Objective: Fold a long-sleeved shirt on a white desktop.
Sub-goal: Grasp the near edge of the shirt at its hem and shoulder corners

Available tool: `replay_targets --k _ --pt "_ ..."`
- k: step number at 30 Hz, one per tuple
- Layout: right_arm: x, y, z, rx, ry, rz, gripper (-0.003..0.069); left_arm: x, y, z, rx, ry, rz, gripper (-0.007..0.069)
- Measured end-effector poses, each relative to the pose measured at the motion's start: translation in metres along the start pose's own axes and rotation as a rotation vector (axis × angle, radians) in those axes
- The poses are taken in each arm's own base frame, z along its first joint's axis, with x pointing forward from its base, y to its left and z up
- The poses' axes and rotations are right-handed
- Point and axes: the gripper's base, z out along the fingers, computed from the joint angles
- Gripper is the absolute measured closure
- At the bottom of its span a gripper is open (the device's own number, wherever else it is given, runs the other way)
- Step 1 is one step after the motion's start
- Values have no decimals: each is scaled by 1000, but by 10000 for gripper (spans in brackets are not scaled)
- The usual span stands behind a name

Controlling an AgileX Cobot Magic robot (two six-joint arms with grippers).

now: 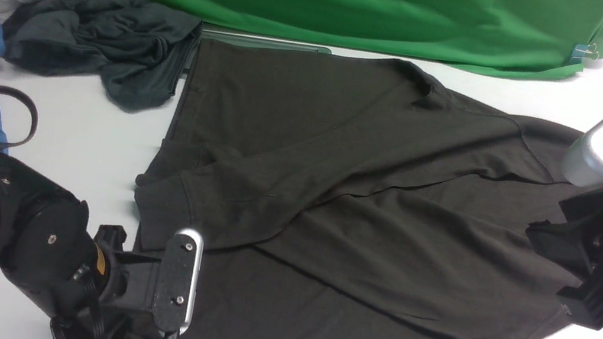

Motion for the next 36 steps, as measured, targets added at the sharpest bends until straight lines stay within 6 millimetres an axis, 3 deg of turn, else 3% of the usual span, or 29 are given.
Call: replay_targets --k 5,7,10,13,16,20,22,24,26,30,36 --pt "0 -1 0 11 2 -12 365 -2 4 -30 -33 -23 -148 584" --pt "0 -1 0 15 5 -17 365 -2 3 -56 -43 -33 -234 584" --pt "2 -1 0 13 26 -21 365 2 -9 -82 -11 -43 -302 584" --pt "5 -1 0 7 57 -24 364 8 -21 -95 18 -41 -328 584" --pt "12 1 2 -11 128 -74 312 12 -29 -108 2 -62 -369 584" --pt "26 5 13 -44 185 -199 205 14 -32 -113 -9 -79 -437 584" --pt "48 13 30 -92 246 -320 122 14 -33 -114 -13 -84 -478 584" --pt "67 19 44 -132 292 -419 83 14 -33 -115 -13 -86 -503 584" --pt "92 26 63 -174 339 -521 66 14 -33 -115 -10 -88 -514 584" --pt "113 33 87 -190 323 -595 69 14 -33 -115 -4 -91 -520 584" --pt "117 37 121 -201 288 -672 71 13 -34 -115 -1 -95 -537 584"
